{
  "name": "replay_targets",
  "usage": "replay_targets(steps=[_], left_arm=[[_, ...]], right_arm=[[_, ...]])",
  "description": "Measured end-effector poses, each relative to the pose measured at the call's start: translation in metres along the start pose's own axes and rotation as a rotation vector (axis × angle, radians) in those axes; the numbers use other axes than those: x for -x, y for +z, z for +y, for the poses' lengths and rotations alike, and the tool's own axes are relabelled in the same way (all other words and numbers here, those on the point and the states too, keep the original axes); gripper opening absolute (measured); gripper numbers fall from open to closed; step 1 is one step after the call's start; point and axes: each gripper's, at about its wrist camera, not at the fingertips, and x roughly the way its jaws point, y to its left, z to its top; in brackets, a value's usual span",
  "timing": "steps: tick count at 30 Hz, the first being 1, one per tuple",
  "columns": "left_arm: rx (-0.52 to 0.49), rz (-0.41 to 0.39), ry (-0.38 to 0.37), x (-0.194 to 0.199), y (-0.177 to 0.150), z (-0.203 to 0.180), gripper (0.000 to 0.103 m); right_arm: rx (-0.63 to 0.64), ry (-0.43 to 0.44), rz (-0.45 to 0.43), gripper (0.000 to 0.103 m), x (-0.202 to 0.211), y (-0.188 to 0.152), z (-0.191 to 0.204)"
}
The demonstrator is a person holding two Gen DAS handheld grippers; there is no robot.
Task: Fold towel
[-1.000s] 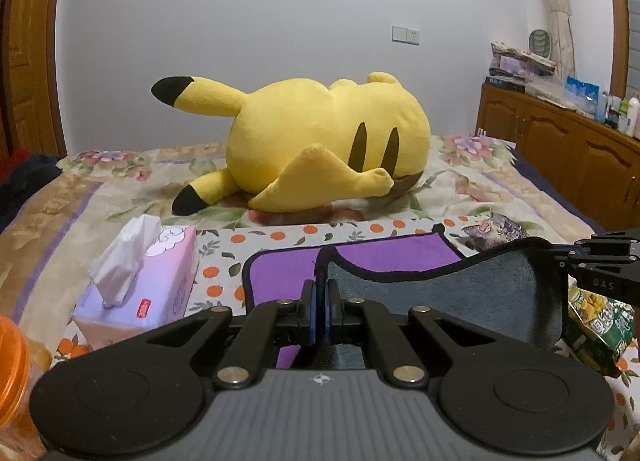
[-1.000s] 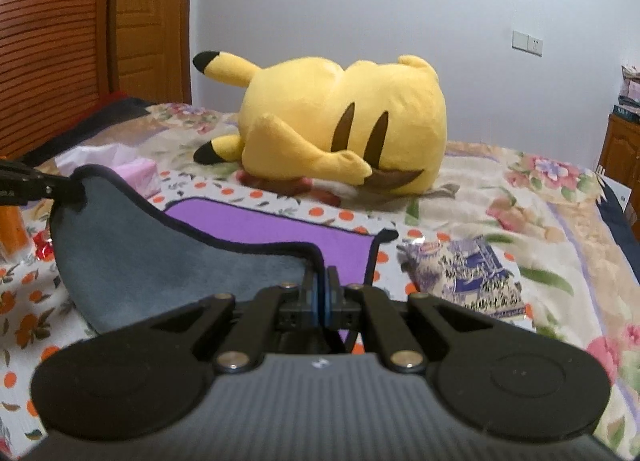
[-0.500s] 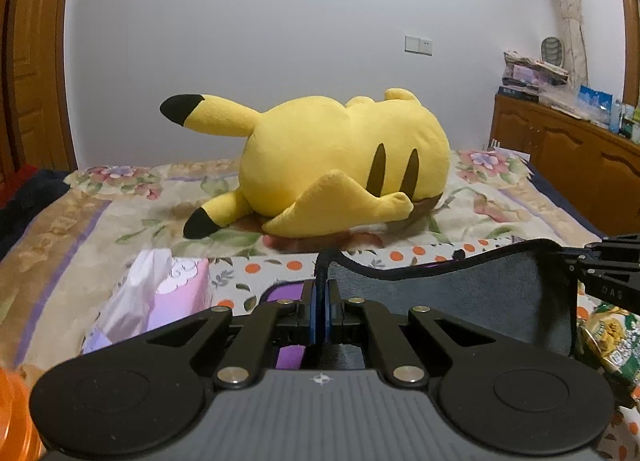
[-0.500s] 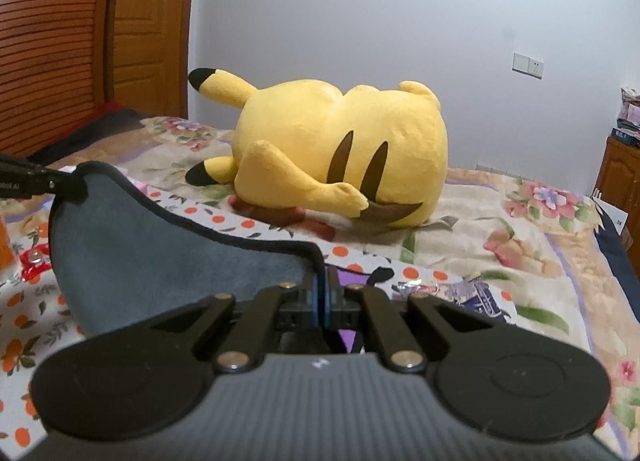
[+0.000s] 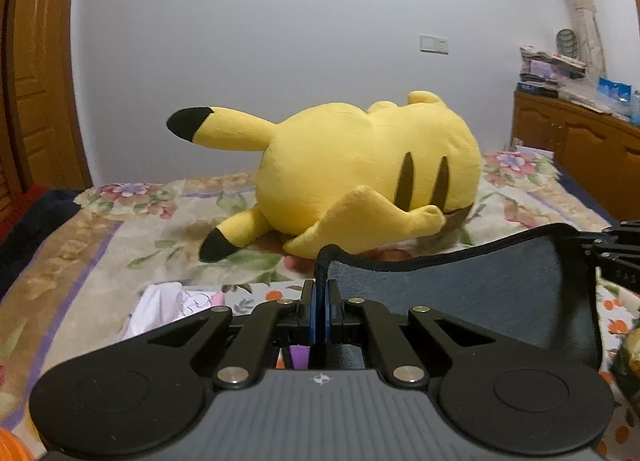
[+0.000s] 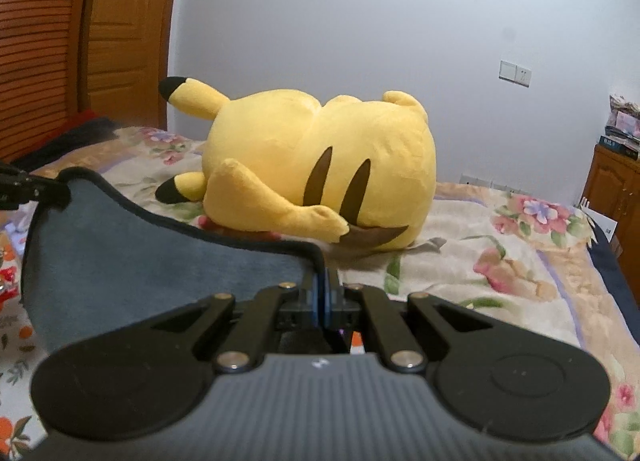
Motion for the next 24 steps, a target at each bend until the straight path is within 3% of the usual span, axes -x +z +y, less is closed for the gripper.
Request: replay_targets(steps=[9,14,24], left_arm=[[0.003,-0.019,0.048,-0.024,0.002,-0.002,0.005],[0.01,-0.004,0.061,-0.039,-0.005,-0.001,0.005],[0.006,0.046,0.069,-0.07,-0.024,-0.004,0.005]], right_arm=[[0.014,-0.033,0.003,0.003,-0.022,0.004,-0.002],[-0.041,-0.028,0.015,0.003,-0.036,0.0,-0.006],[0.004,-0.06,0.132,0.003,-0.071,-0.016,0.007]])
